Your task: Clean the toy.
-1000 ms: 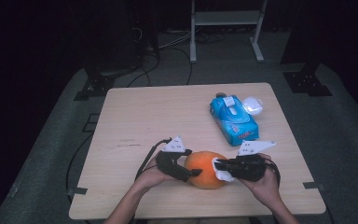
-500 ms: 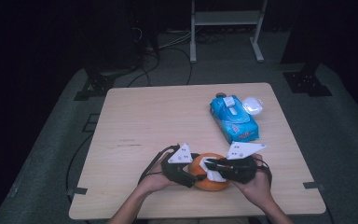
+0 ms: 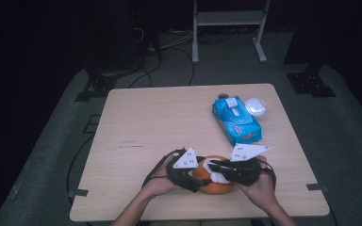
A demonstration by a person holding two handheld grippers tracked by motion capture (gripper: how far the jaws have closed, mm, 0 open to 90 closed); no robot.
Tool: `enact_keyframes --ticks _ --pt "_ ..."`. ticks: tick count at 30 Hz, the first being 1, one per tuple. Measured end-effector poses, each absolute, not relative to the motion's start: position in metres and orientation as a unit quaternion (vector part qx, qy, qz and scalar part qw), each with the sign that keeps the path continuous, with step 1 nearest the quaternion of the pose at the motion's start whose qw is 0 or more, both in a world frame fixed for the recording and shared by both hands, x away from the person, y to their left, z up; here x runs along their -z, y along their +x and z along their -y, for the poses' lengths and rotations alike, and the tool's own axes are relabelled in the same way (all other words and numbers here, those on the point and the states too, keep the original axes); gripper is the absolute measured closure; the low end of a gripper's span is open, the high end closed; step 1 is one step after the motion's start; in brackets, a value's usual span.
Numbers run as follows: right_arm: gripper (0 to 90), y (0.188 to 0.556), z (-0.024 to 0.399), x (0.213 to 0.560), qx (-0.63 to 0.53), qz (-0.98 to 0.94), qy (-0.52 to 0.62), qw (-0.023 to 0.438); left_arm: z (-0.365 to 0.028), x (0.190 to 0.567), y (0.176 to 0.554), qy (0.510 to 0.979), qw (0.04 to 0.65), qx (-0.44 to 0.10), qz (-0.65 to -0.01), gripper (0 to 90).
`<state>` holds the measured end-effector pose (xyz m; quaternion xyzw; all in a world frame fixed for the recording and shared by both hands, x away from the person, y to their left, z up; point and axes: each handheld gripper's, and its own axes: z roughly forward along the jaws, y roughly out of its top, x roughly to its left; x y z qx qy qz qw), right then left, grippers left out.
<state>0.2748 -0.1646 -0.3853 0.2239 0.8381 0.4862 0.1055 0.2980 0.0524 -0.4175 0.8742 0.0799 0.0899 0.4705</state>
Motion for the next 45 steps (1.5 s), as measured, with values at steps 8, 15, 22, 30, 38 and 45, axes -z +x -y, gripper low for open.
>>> enact_keyframes --ticks 8,15,22,30,38,45 --pt "82.8 0.277 0.163 0.382 -0.467 -0.843 0.226 0.137 -0.059 0.421 0.302 0.877 0.464 -0.089 -0.084 27.3" --pt "82.8 0.278 0.17 0.385 -0.479 -0.835 0.24 0.13 -0.055 0.42 0.301 0.87 0.479 -0.086 -0.081 25.5" --pt "82.9 0.278 0.167 0.384 -0.467 -0.843 0.226 0.141 -0.065 0.423 0.309 0.873 0.47 -0.075 -0.102 27.9" --pt "82.8 0.281 0.192 0.393 -0.471 -0.831 0.262 0.136 -0.074 0.425 0.316 0.868 0.48 -0.063 -0.112 21.1" --pt "82.6 0.28 0.177 0.393 -0.481 -0.831 0.241 0.138 -0.072 0.425 0.315 0.867 0.481 -0.056 -0.12 22.8" --pt "82.5 0.282 0.196 0.395 -0.486 -0.821 0.267 0.135 -0.079 0.429 0.323 0.856 0.491 -0.039 -0.154 24.0"
